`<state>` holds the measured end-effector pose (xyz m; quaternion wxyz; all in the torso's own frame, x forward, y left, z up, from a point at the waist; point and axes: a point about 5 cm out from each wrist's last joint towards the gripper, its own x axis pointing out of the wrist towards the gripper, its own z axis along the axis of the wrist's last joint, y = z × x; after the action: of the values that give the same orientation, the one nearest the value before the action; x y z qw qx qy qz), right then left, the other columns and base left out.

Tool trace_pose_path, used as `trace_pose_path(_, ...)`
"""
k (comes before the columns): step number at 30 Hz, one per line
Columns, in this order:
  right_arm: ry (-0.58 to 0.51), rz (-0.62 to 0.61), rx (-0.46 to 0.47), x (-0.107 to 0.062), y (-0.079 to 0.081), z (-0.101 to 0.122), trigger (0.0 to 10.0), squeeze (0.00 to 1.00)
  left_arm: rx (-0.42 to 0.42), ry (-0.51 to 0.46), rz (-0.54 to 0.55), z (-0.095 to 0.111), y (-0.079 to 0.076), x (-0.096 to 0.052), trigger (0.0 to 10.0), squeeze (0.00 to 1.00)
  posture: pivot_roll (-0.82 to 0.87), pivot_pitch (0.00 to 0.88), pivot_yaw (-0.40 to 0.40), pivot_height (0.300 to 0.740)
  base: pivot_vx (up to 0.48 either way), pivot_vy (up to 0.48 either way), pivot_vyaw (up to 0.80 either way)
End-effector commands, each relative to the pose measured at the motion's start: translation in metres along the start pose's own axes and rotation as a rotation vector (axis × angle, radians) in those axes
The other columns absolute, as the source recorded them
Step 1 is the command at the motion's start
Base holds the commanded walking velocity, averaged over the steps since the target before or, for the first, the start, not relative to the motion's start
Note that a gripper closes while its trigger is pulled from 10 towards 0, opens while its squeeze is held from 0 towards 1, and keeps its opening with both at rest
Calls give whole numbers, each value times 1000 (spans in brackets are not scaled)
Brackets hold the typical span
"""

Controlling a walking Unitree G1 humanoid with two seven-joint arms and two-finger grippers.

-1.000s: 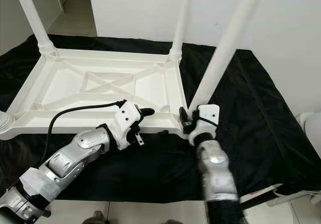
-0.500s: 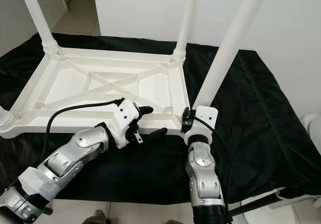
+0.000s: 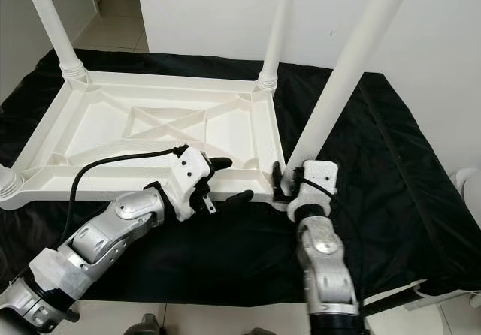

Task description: Building children table

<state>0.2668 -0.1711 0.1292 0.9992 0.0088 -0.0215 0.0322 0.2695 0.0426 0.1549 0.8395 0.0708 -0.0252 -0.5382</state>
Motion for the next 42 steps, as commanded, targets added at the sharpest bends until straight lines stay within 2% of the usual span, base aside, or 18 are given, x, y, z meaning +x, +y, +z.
trace_pose_path(1,-4,25,1,0,-2,0,10000,0,-2,6,-243,0,-14,0,10000,0,39,3,-43,740,0,0,0)
trace_pose_path(4,-6,47,-10,0,-5,1,10000,0,-4,6,-246,0,-14,0,10000,0,41,2,-41,740,0,0,0)
trace_pose_path(6,-5,171,-42,0,-12,1,10000,0,-6,16,-261,-1,-15,-2,10000,0,44,3,-33,740,0,0,0)
trace_pose_path(7,-5,171,-42,0,-12,1,10000,0,-6,16,-261,-1,-15,-2,10000,0,44,3,-33,740,0,0,0)
trace_pose_path(9,7,325,-75,0,-13,-2,10000,0,-5,23,-268,-1,-15,-3,10000,0,50,1,-29,740,0,0,0)
trace_pose_path(15,20,398,-100,1,-14,-4,10000,0,-3,24,-271,-1,-15,-4,10000,0,51,4,-26,740,0,0,0)
trace_pose_path(16,31,440,-122,4,-15,-6,10000,0,-4,25,-273,0,-15,-4,10000,0,51,4,-25,740,0,0,0)
trace_pose_path(22,48,509,-150,11,-14,-9,10000,0,-6,25,-278,0,-15,-3,10000,0,50,4,-23,740,0,0,0)
trace_pose_path(23,58,543,-161,15,-12,-9,2275,0,-5,24,-279,0,-15,-3,10000,0,50,4,-23,740,0,0,0)
trace_pose_path(25,58,543,-161,15,-12,-9,2275,0,-5,24,-279,0,-15,-3,10000,0,50,4,-23,740,0,0,0)
trace_pose_path(26,74,566,-156,16,-12,-11,0,0,-6,24,-279,0,-15,-2,10000,0,58,4,-26,740,0,0,0)
trace_pose_path(32,100,575,-134,11,-11,-19,0,0,-9,24,-269,0,-15,-3,10000,0,66,5,-37,740,0,0,0)
trace_pose_path(33,101,555,-130,9,-10,-22,2196,0,-12,24,-268,0,-16,-4,10000,0,66,8,-39,740,0,0,0)
trace_pose_path(35,101,555,-130,9,-10,-22,2196,0,-12,24,-268,0,-16,-4,10000,0,66,8,-39,740,0,0,0)
trace_pose_path(37,92,517,-103,7,-7,-24,10000,0,-15,24,-269,0,-17,-4,10000,0,63,10,-41,740,0,0,0)
trace_pose_path(38,92,476,-91,7,-5,-25,10000,0,-16,24,-269,0,-17,-4,10000,0,61,13,-40,740,0,0,0)
trace_pose_path(42,91,454,-83,7,-4,-25,10000,0,-17,25,-269,-1,-17,-4,10000,0,61,13,-40,740,0,0,0)
